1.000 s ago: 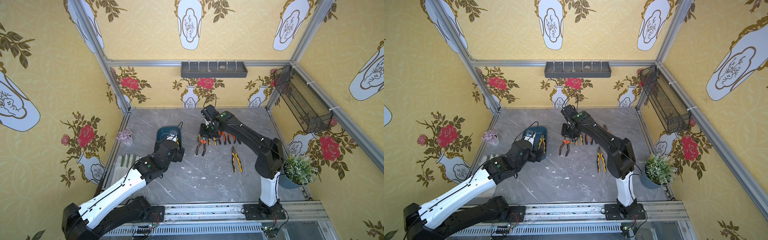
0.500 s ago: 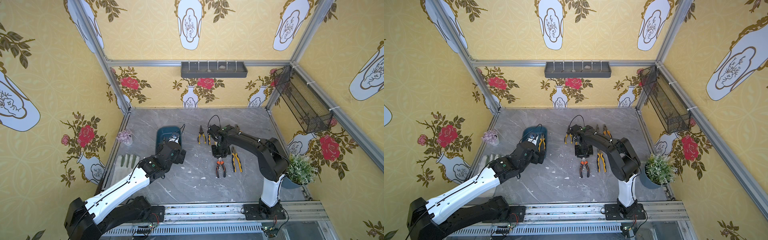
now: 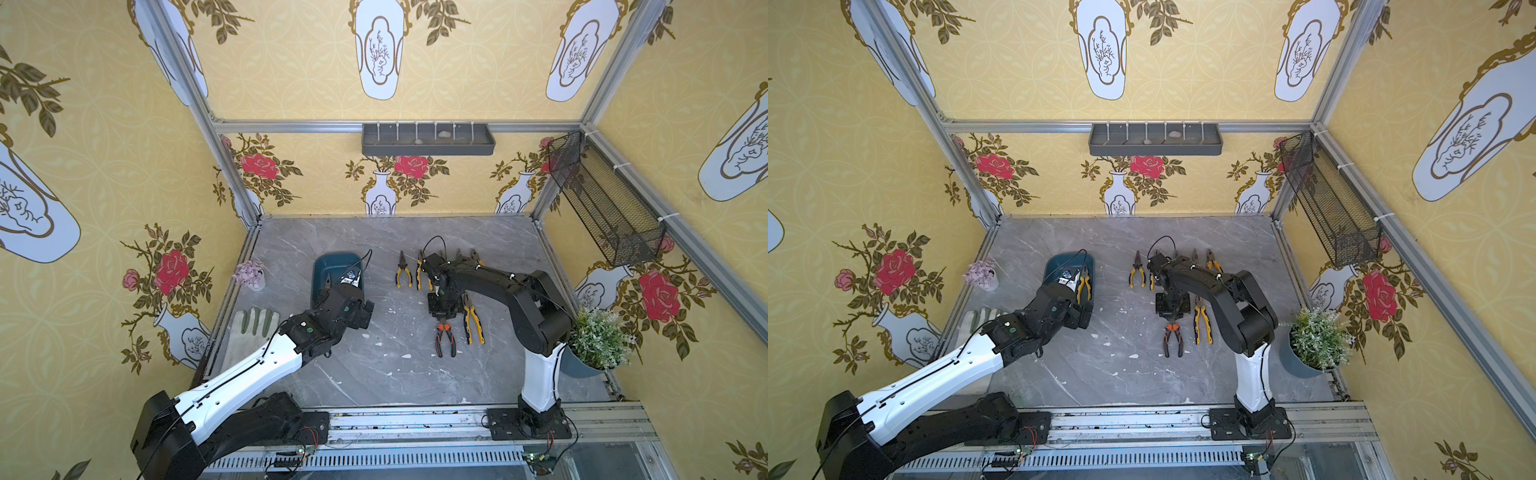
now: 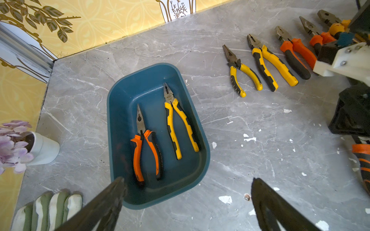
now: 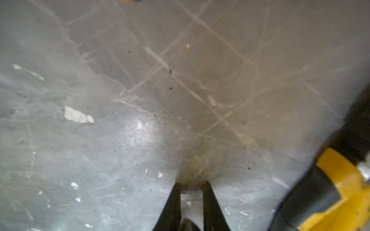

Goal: Take the pliers out of the storage box
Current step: Place the pliers at the center of the board.

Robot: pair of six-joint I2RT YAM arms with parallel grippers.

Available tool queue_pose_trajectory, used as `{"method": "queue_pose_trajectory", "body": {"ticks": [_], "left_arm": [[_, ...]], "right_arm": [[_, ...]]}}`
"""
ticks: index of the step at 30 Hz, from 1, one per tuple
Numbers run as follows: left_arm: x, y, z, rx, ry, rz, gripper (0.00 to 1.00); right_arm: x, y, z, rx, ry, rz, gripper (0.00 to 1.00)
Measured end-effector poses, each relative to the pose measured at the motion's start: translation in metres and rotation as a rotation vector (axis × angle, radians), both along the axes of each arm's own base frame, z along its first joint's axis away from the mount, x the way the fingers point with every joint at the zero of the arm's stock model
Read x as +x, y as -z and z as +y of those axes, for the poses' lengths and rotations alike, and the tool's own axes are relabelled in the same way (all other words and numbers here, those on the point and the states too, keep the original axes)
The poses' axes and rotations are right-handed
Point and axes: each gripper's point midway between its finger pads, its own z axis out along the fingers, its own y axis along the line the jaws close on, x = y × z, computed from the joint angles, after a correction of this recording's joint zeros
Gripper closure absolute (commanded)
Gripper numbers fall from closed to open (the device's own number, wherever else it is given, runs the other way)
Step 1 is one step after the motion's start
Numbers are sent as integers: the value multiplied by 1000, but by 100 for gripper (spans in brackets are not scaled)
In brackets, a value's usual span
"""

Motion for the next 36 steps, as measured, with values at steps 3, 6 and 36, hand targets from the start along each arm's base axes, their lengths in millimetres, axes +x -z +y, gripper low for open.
{"method": "queue_pose_trajectory", "body": {"ticks": [3, 6, 36], "left_arm": [[0, 0, 0, -2, 3, 1, 1], [0, 1, -1, -2, 4, 4, 1], [2, -1, -5, -17, 7, -2, 1]], "right_arm": [[-1, 0, 1, 10, 1, -1, 70], [-1, 1, 3, 21, -2, -11, 68], [25, -20, -29, 0, 61, -95, 84]]}}
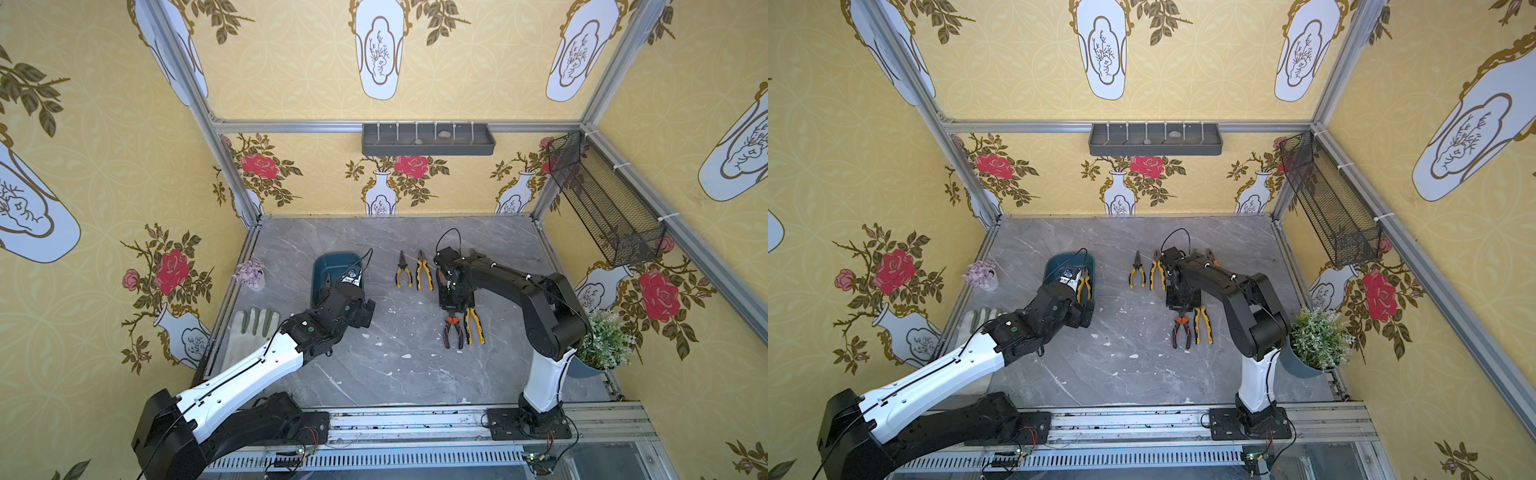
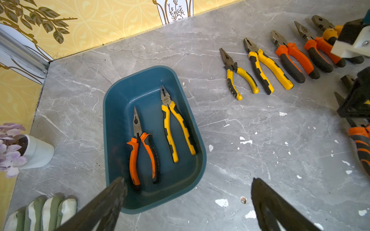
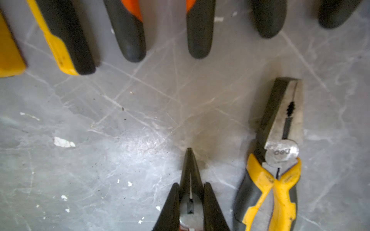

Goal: Take the pliers out of the storage box
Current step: Place the pliers at the center of the board.

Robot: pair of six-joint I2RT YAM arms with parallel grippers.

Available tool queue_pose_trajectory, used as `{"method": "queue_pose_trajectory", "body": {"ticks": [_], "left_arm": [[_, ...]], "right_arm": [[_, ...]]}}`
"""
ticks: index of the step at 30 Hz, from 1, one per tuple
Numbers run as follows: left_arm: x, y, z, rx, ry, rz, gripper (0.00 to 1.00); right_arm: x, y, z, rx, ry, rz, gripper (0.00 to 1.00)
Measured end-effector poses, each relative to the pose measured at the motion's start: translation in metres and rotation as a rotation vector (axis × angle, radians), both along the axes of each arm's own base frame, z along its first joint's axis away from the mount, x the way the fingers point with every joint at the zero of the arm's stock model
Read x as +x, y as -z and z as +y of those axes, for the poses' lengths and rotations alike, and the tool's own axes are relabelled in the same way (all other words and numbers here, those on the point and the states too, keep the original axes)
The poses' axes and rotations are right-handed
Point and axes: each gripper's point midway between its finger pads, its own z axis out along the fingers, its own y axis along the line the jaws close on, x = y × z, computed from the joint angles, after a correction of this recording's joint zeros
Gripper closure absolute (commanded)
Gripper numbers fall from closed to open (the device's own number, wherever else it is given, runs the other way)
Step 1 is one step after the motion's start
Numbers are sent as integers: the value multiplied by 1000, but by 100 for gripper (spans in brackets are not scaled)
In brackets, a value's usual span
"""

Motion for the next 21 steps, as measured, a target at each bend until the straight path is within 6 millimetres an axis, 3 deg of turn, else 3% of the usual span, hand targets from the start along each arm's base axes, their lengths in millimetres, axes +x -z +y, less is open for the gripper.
{"method": "queue_pose_trajectory", "body": {"ticks": [21], "left_arm": [[3, -1, -4, 4, 2, 5, 1]], "right_arm": [[8, 12, -2, -1, -15, 23, 83]]}}
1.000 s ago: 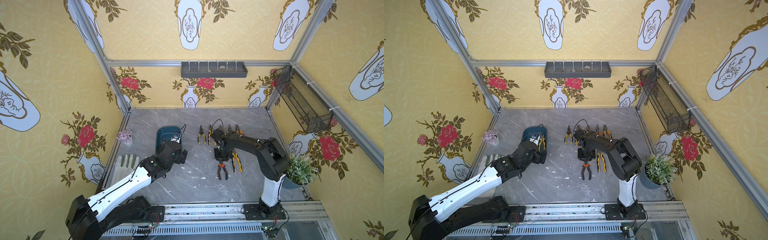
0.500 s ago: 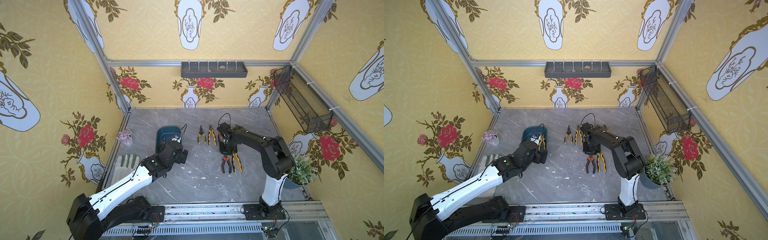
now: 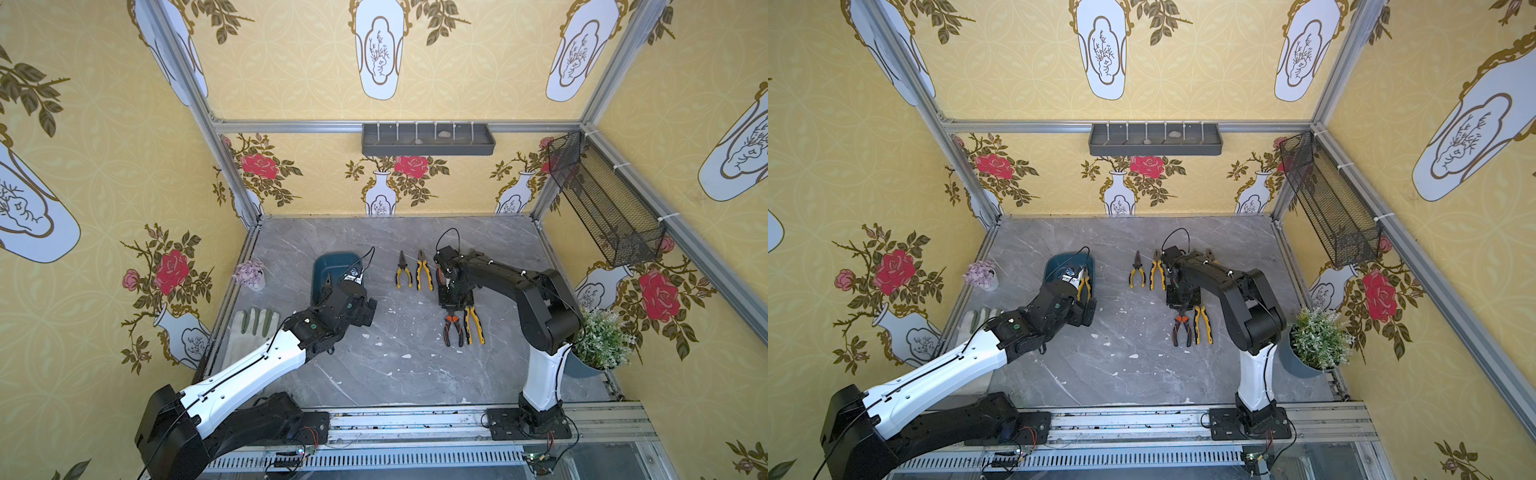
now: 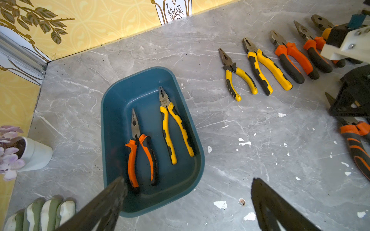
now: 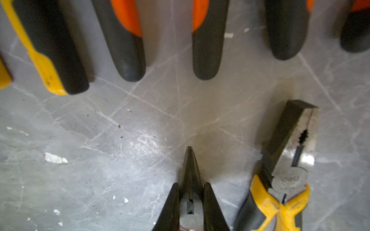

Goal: Take the pliers out of the storage box
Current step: Place the pliers at the center of the board.

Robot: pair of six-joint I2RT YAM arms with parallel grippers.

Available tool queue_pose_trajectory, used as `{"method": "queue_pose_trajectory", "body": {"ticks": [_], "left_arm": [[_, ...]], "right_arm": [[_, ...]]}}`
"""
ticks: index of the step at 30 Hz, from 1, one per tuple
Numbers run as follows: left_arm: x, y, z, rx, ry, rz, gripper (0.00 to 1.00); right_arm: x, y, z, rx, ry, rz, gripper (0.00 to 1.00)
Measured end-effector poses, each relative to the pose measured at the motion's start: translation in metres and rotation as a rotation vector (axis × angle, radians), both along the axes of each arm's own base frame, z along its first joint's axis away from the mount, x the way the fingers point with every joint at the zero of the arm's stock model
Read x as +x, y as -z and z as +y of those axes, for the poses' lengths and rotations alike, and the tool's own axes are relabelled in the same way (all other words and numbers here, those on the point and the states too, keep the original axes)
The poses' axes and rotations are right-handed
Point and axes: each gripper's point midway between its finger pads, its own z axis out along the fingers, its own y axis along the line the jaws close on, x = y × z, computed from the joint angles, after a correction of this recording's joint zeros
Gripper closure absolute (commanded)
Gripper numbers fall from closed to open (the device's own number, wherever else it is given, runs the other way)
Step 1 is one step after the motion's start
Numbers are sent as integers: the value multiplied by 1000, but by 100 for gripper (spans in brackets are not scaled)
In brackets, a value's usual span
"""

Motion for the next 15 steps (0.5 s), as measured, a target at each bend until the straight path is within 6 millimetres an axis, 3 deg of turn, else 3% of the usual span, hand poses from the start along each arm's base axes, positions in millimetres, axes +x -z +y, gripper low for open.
{"method": "queue_pose_trajectory", "body": {"ticks": [15], "left_arm": [[1, -1, -4, -2, 15, 6, 1]], "right_arm": [[7, 3, 2, 0, -8, 1, 82]]}}
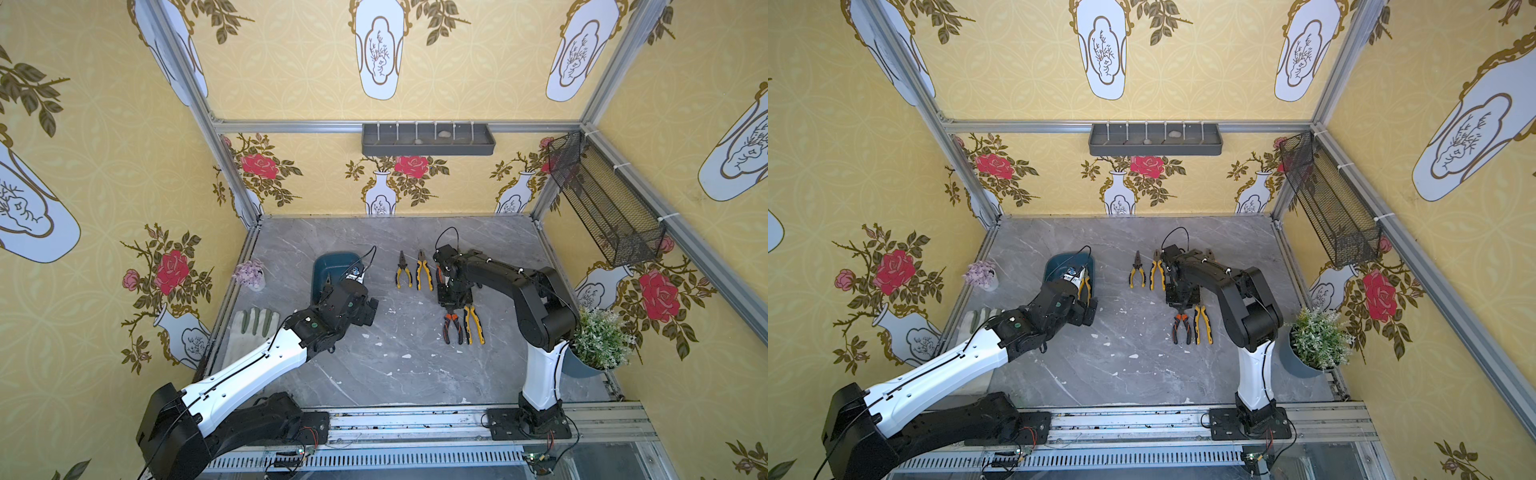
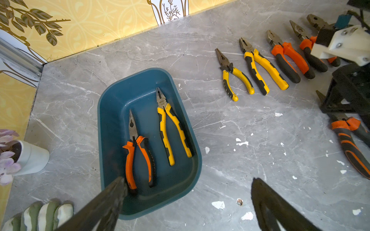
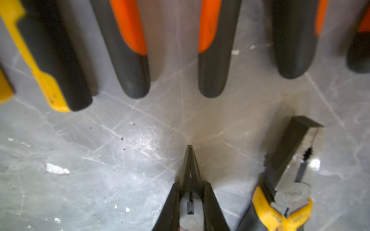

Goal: Take the pliers out of the storage box
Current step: Place the pliers at the center of the board.

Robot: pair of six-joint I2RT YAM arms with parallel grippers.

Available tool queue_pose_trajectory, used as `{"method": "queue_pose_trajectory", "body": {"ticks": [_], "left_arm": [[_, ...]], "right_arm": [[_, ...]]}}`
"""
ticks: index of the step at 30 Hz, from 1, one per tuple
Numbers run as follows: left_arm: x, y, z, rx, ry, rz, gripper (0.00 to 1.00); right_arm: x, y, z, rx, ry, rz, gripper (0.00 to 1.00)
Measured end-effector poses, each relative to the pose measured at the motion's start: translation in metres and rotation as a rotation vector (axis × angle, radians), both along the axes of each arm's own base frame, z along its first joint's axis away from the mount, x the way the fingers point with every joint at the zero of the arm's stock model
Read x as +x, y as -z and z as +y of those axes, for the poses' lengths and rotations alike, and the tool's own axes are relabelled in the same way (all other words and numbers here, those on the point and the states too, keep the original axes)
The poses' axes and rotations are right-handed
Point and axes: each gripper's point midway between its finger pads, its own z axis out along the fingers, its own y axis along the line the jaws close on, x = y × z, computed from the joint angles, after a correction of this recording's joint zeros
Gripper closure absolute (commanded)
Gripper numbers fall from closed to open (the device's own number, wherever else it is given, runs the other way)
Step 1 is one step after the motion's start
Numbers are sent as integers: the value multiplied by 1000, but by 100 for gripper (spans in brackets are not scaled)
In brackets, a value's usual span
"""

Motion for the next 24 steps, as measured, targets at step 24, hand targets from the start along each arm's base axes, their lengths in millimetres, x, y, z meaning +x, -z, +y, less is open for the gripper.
{"method": "queue_pose_trajectory", "body": {"ticks": [24], "left_arm": [[42, 45, 37, 38, -174, 274, 28]], "right_arm": [[24, -141, 20, 158, -38, -332, 52]]}}
